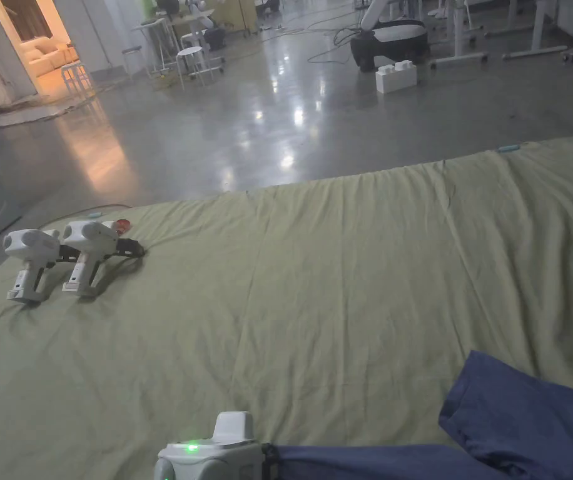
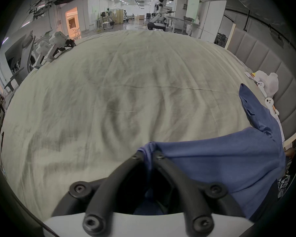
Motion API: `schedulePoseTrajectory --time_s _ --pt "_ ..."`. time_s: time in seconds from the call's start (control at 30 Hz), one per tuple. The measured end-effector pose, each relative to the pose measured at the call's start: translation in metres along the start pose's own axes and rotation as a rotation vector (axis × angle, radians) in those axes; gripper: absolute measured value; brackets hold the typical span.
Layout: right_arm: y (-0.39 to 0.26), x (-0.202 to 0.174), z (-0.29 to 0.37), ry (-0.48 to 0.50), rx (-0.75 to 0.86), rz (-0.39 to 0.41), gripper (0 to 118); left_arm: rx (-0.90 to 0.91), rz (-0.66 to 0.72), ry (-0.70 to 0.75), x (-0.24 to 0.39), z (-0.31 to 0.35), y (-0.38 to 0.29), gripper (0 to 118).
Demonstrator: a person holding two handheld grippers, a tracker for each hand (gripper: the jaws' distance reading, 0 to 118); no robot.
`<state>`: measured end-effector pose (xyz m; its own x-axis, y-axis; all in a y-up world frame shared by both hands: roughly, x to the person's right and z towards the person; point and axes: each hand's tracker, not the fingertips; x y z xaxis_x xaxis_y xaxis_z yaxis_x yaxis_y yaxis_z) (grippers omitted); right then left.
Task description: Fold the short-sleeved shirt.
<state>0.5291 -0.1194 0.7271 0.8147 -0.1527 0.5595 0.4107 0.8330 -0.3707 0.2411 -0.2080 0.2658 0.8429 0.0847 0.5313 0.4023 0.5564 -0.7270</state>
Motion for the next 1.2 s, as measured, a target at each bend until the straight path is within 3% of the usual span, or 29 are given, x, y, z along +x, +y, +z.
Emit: schedulePoseTrajectory --time_s 0.17,0.33,0.37,0.43,0.47,0.5,0.63,0.8,0.87,0.9,0.93,0.97,1.03,1.07,1.2 --pt "0.017 -0.002 -0.019 0.036 -0.004 0.012 0 -0.027 -0.051 0.043 0.011 -0.016 -0.003 2" --pt "0.086 0.0 -0.093 0.101 -0.146 0.143 3 -0.05 -0.036 0.035 0.006 -0.015 0.001 2" --pt "0.098 0.003 -0.113 0.109 -0.162 0.157 12 -0.059 -0.036 0.033 0.005 -0.016 0.003 2" --pt "0.121 0.013 -0.158 0.133 -0.229 0.163 61 -0.084 -0.041 0.026 0.005 -0.017 0.007 2" --pt "0.131 0.015 -0.183 0.142 -0.284 0.165 76 -0.095 -0.04 0.023 0.004 -0.017 0.009 2" --pt "0.138 0.018 -0.205 0.141 -0.307 0.17 82 -0.105 -0.041 0.018 0.003 -0.018 0.01 2" --pt "0.15 0.025 -0.289 0.072 -0.5 0.233 82 -0.125 -0.033 0.0 -0.002 -0.02 0.014 2" --pt "0.14 0.028 -0.357 0.036 -0.655 0.194 82 -0.128 -0.003 -0.031 -0.009 -0.02 0.014 3" --pt "0.133 0.025 -0.366 0.036 -0.711 0.215 80 -0.13 0.01 -0.038 -0.011 -0.02 0.015 3" --pt "0.131 0.021 -0.366 0.019 -0.702 0.272 78 -0.131 0.013 -0.04 -0.011 -0.021 0.015 3" --pt "0.13 0.016 -0.362 0.016 -0.683 0.31 74 -0.131 0.014 -0.041 -0.011 -0.021 0.015 3" --pt "0.13 0.014 -0.358 0.019 -0.679 0.285 66 -0.131 0.013 -0.041 -0.011 -0.021 0.014 3" --pt "0.133 0.013 -0.353 0.04 -0.681 0.258 19 -0.125 0.009 -0.034 -0.009 -0.02 0.013 3" --pt "0.133 0.009 -0.346 0.066 -0.678 0.239 1 -0.12 0.007 -0.027 -0.007 -0.019 0.012 3" --pt "0.133 0.012 -0.325 0.097 -0.657 0.181 1 -0.098 0.054 -0.033 -0.01 -0.009 0.013 2"
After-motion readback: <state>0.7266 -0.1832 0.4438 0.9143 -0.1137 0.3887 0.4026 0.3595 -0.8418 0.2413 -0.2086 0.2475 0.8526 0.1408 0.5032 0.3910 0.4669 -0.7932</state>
